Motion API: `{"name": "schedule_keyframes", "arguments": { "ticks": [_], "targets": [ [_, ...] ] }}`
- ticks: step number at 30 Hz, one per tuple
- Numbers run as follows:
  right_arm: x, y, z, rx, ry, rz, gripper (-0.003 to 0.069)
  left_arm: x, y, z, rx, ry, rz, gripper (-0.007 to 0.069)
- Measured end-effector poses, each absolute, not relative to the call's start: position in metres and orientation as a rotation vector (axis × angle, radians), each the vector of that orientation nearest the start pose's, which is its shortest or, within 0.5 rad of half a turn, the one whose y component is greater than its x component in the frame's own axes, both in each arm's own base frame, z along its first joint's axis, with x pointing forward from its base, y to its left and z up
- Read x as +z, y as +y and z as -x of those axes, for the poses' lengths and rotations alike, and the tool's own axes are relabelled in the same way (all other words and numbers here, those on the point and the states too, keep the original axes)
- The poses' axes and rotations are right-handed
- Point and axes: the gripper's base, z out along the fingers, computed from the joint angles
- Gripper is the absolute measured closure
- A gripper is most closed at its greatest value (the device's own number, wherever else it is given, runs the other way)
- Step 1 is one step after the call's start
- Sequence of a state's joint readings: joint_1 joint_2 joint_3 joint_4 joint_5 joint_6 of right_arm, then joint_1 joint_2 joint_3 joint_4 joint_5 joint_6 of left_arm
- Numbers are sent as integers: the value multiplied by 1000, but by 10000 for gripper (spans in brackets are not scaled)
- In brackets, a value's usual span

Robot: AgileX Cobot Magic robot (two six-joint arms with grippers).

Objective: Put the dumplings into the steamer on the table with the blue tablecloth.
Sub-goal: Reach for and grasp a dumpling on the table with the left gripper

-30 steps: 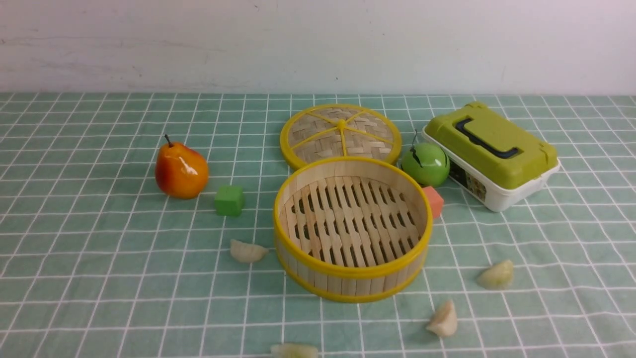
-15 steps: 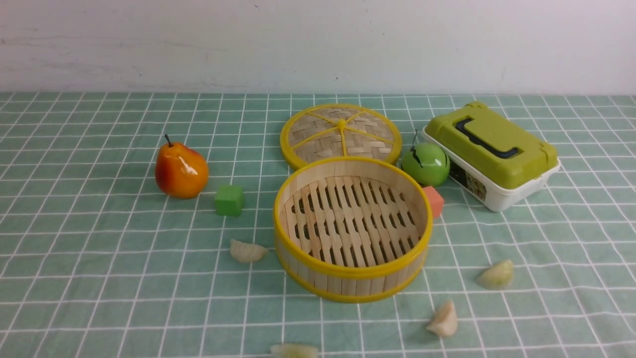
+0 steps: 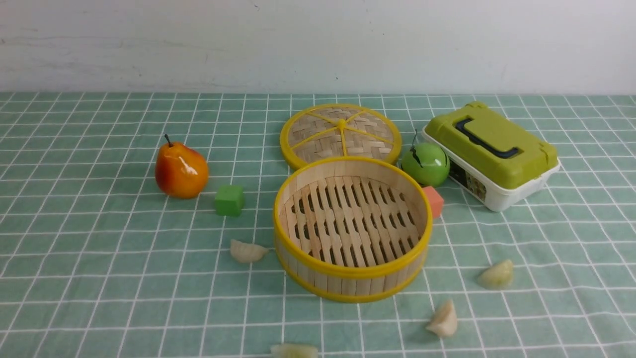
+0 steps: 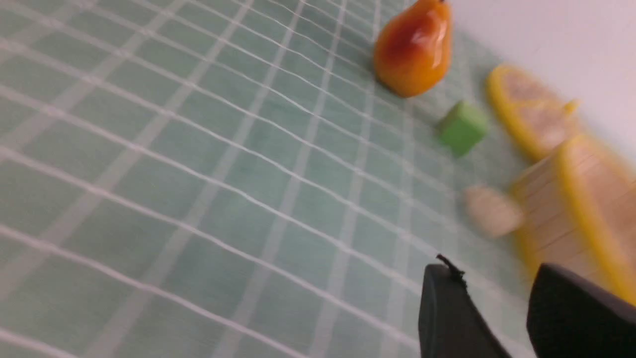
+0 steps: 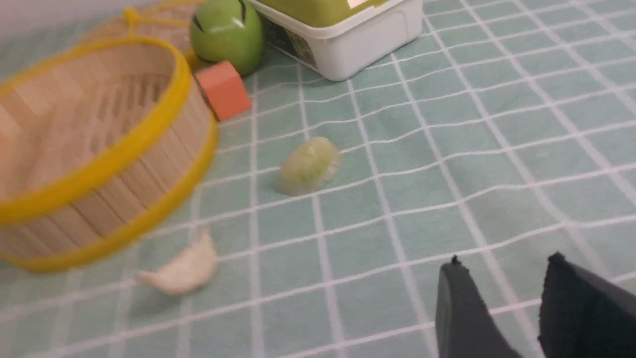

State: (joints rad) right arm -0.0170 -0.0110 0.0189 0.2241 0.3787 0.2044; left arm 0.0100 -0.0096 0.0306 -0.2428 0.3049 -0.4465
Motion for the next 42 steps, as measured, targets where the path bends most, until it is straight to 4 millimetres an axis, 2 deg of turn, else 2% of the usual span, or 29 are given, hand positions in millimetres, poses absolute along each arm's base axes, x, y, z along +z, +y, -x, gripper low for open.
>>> {"name": "schedule_keyframes", "arguments": {
  "ticks": [1,3,6,8,12,15,17,21,22,24,25,29,32,34,37,40,42],
  "targets": [
    [174,7,-52,373,1841,-363,419,177,-7,-54,-572,1733,598,387],
    [176,15,-52,711,1791,-645,419,182,-13,-55,-990,1575,966,387],
    [177,22,-52,1013,1708,-895,419,186,-16,-55,-1267,1436,1205,387],
    [179,24,-52,1106,1671,-965,419,187,-17,-55,-1328,1403,1255,387],
    [180,24,-52,1111,1656,-967,419,188,-17,-55,-1358,1385,1279,387],
    [181,22,-52,1053,1661,-895,421,195,-18,-54,-1308,1428,1182,387],
    [189,22,-52,979,1674,-775,432,215,-21,-50,-1232,1480,1000,389],
    [220,21,-52,838,1653,-569,519,253,-25,-44,-1094,1541,735,425],
    [230,21,-55,798,1661,-529,568,263,-26,-46,-1045,1583,686,447],
    [255,21,-66,691,1711,-425,659,284,-27,-61,-885,1750,560,517],
    [267,21,-75,621,1763,-353,673,290,-28,-69,-820,1841,511,550],
    [288,25,-106,466,1973,-104,678,301,-28,-104,-621,2183,344,638],
    [295,30,-129,437,2143,64,678,303,-27,-124,-531,2358,273,638],
    [294,39,-150,493,2300,185,678,302,-27,-152,-454,2500,212,638],
    [295,51,-164,544,2369,290,678,298,-39,-179,-410,2592,93,631],
    [293,63,-169,558,2388,417,678,291,-62,-205,-371,2679,-47,571],
    [293,68,-168,557,2389,482,676,285,-81,-228,-342,2729,-85,470]
  ]
}}
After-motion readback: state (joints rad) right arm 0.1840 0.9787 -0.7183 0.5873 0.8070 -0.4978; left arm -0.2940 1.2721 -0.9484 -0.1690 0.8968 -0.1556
